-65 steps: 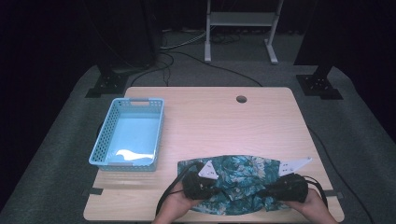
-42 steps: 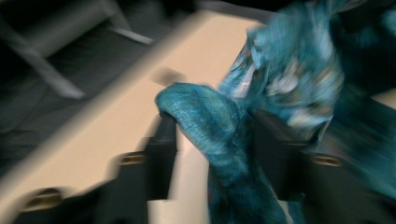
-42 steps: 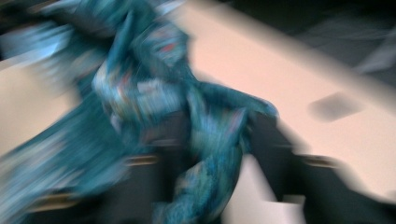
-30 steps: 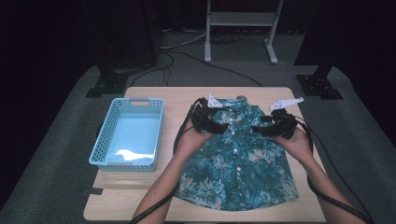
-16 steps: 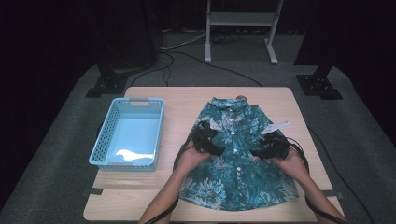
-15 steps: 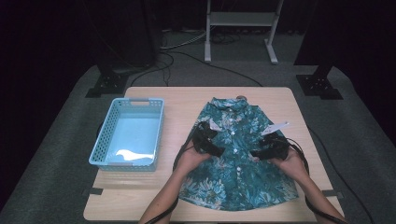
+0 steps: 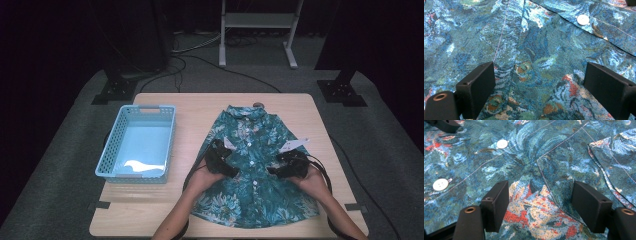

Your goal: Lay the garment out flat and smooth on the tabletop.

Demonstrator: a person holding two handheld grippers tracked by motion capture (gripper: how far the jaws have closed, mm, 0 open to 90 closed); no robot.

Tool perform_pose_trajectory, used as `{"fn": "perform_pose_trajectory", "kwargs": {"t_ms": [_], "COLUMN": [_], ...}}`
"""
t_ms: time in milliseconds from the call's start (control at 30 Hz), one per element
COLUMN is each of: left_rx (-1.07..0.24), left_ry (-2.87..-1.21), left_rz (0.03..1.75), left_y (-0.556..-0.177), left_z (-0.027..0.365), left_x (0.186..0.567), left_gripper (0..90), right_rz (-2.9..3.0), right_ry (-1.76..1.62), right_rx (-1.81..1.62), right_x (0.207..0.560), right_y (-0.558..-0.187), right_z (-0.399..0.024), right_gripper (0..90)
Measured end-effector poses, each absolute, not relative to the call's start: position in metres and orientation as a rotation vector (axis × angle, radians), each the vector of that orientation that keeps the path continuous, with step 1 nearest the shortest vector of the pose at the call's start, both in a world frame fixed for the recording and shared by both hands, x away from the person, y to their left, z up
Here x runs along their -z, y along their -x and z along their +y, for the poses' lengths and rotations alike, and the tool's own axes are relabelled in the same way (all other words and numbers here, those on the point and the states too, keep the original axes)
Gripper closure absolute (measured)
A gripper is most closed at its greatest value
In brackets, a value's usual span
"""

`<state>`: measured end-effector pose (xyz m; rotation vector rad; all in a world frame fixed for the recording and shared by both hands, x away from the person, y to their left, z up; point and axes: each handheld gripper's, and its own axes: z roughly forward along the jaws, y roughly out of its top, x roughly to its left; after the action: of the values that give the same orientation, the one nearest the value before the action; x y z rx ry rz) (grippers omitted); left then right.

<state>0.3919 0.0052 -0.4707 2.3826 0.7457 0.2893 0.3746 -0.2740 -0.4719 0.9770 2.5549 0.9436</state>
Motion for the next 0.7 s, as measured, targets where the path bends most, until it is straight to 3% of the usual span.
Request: {"fn": "perform_pose_trajectory", "kwargs": {"t_ms": [700], "left_rx": [-0.270], "left_ry": [-2.393], "left_rz": [0.708], "left_y": [-0.328], "left_z": [0.018], "left_x": [0.471], "left_gripper": [9.6], "right_rz": [2.629], "right_ry": [-0.843], "right_rx": [-0.966], "right_x": [0.472], "right_y": [-0.314], "right_z": [-0.266], "right_gripper": [30.8]}}
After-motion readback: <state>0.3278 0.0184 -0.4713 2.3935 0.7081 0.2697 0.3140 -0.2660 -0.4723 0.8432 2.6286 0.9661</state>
